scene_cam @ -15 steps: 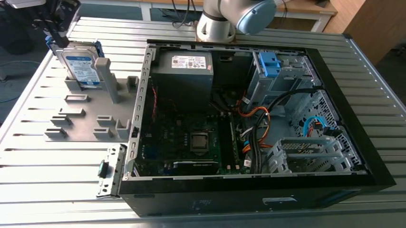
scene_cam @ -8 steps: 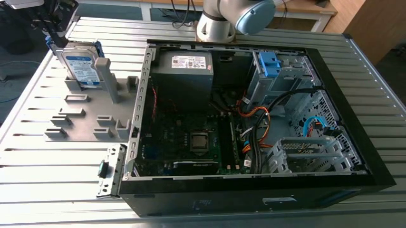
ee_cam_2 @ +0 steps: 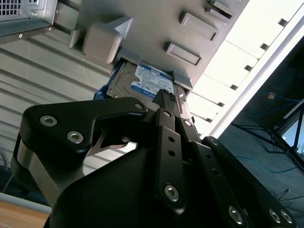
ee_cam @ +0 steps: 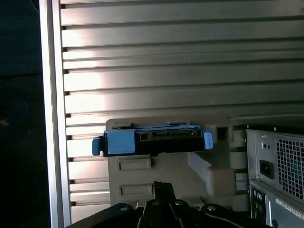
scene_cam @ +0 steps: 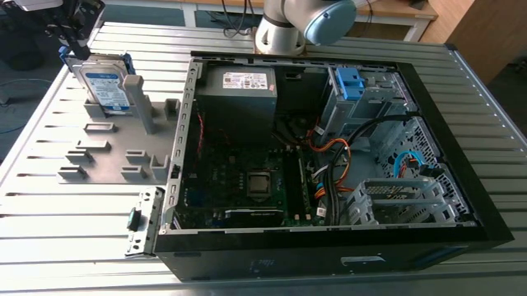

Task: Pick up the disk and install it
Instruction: 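Reach for the disk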

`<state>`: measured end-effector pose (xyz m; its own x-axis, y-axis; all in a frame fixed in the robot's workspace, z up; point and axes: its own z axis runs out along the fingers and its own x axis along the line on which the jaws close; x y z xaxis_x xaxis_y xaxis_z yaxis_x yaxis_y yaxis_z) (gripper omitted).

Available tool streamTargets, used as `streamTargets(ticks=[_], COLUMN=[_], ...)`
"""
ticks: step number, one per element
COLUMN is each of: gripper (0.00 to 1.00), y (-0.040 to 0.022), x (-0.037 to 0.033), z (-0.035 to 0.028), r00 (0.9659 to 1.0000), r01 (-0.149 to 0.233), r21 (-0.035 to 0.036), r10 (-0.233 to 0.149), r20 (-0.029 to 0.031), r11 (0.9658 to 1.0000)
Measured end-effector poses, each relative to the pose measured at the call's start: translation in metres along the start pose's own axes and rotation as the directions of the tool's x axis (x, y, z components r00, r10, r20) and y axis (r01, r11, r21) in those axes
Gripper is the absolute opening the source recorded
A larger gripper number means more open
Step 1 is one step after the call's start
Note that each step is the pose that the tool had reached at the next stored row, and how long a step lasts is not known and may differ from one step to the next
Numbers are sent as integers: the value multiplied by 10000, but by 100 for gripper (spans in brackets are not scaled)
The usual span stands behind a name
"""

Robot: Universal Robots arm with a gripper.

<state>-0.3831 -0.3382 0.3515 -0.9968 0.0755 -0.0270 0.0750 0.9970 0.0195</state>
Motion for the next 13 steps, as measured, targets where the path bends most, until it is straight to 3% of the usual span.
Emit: streamTargets(ticks=[6,13], gripper=[11,11], y=[51,53], x=[38,47], z=[57,64], r00=[10000,10000], r01=[0,0], r21=[-1,-1], r10=[0,0], r20=[2,2], r11=[10000,10000])
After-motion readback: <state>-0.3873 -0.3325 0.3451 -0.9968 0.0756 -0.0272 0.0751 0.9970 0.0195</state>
